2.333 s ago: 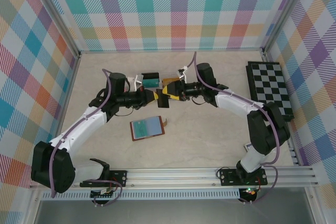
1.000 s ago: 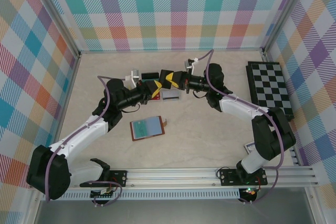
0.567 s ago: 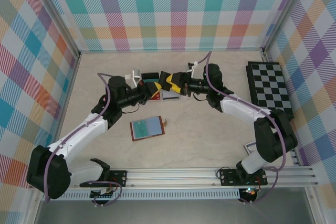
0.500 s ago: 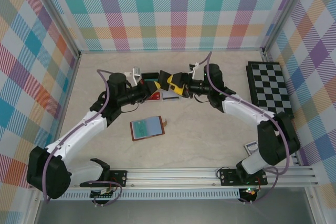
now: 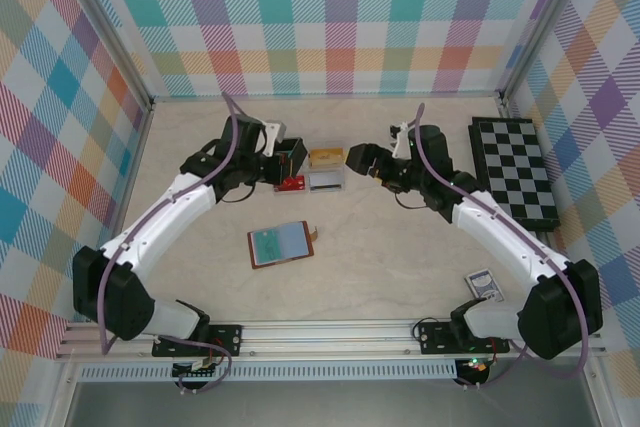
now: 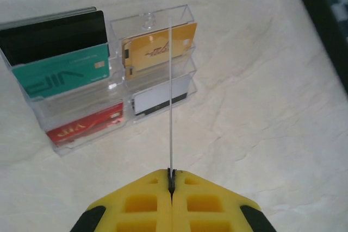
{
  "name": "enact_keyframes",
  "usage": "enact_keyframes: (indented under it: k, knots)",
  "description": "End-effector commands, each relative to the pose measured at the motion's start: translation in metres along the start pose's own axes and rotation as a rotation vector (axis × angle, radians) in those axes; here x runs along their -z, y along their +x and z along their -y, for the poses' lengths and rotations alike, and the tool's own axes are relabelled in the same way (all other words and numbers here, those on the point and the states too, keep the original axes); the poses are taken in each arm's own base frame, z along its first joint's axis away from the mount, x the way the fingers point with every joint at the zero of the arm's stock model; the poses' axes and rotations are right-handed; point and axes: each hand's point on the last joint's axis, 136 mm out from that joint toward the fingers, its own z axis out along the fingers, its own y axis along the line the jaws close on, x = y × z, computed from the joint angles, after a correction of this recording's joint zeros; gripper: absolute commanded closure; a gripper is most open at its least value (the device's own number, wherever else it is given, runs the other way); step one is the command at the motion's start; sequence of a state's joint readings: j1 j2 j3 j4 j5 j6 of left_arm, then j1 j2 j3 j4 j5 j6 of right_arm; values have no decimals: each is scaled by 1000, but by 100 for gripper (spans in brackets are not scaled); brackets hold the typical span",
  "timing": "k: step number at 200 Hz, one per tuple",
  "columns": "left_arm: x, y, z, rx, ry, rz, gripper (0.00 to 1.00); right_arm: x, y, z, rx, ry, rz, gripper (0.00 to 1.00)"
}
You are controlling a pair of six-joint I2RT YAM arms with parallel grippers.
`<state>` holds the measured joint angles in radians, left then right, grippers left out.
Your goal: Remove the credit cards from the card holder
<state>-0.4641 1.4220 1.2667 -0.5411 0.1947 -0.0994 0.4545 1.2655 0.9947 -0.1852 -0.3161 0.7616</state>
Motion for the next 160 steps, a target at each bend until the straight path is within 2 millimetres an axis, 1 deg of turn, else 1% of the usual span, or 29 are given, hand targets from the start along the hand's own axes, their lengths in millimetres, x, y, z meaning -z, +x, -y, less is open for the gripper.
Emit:
enact_keyframes:
  k: [1,30,52,64,85,105,119,142,160]
  knots:
    - [5,-18,0,-235,-26,-1,100,9,4,23,34,96,-1,0]
    - [0,-42,-13,-363,-69,-3,100,15,3,34,28,121,-7,0]
    - [0,-53,-16,-457,-7,-8,100,21,1,39,28,126,2,0]
    - [1,-52,-13,-577,59,-16,100,24,0,42,27,131,6,0]
    - [-3,-53,-22,-728,61,-19,100,26,1,48,10,137,13,0]
    - [-4,-54,-28,-796,124,-35,100,25,3,51,-12,136,2,0]
    - [-6,-49,-32,-851,177,-40,100,24,5,52,-29,133,-7,0]
    - [-13,-43,-44,-940,217,-33,100,21,7,53,-48,131,-22,0]
    - [-18,-47,-54,-956,239,-11,100,19,9,54,-64,133,-32,0]
